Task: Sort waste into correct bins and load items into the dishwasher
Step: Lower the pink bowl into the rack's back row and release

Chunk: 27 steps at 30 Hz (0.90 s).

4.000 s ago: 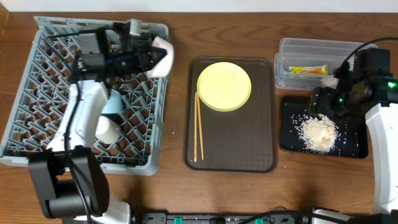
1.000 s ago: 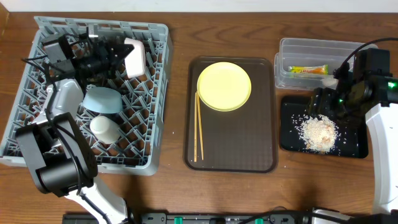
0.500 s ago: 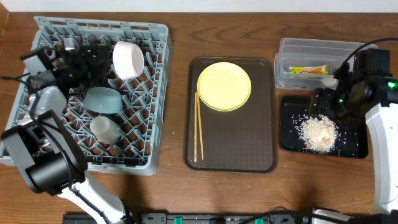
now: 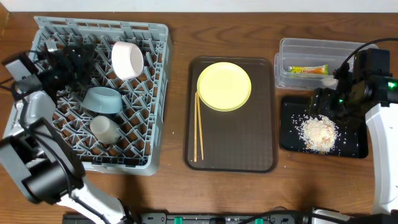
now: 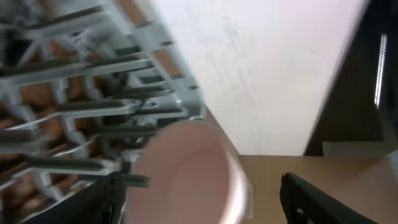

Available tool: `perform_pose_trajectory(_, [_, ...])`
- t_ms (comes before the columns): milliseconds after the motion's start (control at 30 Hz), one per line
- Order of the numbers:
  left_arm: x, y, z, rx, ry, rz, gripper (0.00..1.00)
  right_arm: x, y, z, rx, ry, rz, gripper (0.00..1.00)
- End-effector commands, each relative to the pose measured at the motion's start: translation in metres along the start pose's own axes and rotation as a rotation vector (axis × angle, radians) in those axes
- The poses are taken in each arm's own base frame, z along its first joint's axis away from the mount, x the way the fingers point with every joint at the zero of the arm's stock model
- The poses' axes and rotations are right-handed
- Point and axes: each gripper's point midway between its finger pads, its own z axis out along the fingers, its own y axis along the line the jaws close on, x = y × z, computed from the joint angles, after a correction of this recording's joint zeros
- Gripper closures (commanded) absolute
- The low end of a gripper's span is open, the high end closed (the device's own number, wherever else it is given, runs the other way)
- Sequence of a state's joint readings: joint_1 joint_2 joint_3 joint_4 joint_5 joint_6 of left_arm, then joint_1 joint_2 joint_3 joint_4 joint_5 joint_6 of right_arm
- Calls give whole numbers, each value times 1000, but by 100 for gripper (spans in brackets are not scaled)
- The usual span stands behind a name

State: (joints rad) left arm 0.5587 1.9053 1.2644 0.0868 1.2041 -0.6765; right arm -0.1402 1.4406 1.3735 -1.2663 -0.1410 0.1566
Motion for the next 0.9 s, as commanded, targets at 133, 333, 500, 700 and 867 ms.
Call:
perform_pose_trajectory(133, [46,-76,13,58,100,157,32,-3,-3,-7,1,-27,19,21])
perform_pose_trajectory(333, [96,-40,50,-173,197,205,51,-2,-3,-7,2,-23,19,21])
perform_pose_trajectory(500, [104,-12,56,-363,189,276,54,-2,-3,-7,2,-23,19,21])
perform_pose_trajectory(700, [89,-6,55,-415,127,317,50,-2,-3,-7,2,-23,19,21])
perform_pose_trajectory(867, [90,-11,57,-385,135,319,47,-2,-3,-7,1,-23,19,21])
